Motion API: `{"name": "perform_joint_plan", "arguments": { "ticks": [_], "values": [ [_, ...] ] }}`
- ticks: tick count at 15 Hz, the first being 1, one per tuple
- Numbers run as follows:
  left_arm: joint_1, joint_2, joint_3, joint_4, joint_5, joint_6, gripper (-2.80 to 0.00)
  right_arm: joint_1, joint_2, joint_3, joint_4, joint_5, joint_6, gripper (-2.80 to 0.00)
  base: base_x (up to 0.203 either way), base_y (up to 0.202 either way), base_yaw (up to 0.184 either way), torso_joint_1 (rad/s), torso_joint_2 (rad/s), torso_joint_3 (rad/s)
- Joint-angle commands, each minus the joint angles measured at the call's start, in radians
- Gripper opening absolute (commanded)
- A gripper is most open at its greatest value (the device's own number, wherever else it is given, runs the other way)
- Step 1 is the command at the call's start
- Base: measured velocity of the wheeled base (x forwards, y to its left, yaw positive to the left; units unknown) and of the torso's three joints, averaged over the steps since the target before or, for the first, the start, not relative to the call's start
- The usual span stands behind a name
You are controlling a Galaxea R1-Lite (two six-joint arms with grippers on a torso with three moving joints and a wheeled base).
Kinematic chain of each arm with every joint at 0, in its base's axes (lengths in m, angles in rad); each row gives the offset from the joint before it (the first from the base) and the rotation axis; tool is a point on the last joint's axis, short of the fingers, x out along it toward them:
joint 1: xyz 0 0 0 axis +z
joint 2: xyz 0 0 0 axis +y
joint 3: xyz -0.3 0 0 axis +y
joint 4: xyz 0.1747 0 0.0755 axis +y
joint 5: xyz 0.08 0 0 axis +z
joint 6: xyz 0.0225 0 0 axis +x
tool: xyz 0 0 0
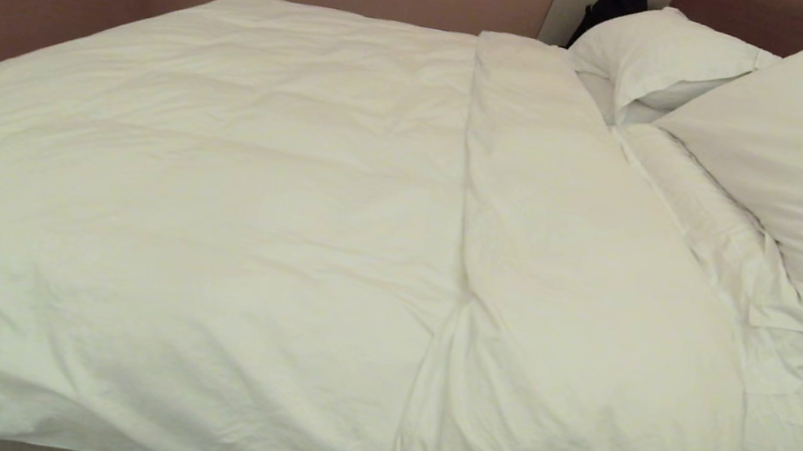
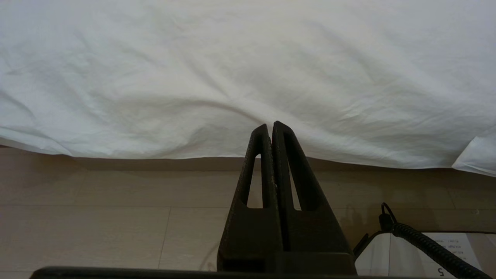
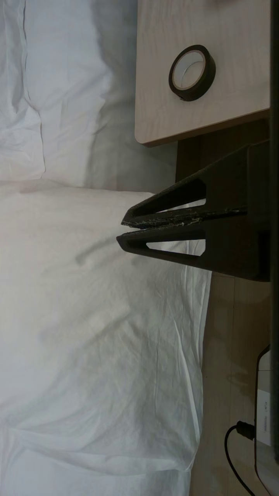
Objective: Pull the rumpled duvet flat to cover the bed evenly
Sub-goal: Flatten the corners of the folded blanket
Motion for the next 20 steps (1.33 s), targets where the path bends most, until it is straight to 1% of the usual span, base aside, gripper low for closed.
{"name": "perform_joint_plan", "arguments": {
  "ticks": [1, 20],
  "values": [
    [0.001, 0.0, 0.0, 0.002, 0.0, 0.0, -2.8, 0.0, 0.0, 0.0, 0.0, 0.0, 0.0, -2.8, 0.0, 0.0, 0.0, 0.0, 0.0, 0.0],
    [0.001, 0.0, 0.0, 0.004, -0.001, 0.002, -2.8, 0.0, 0.0, 0.0, 0.0, 0.0, -0.001, -2.8, 0.0, 0.0, 0.0, 0.0, 0.0, 0.0]
  ]
}}
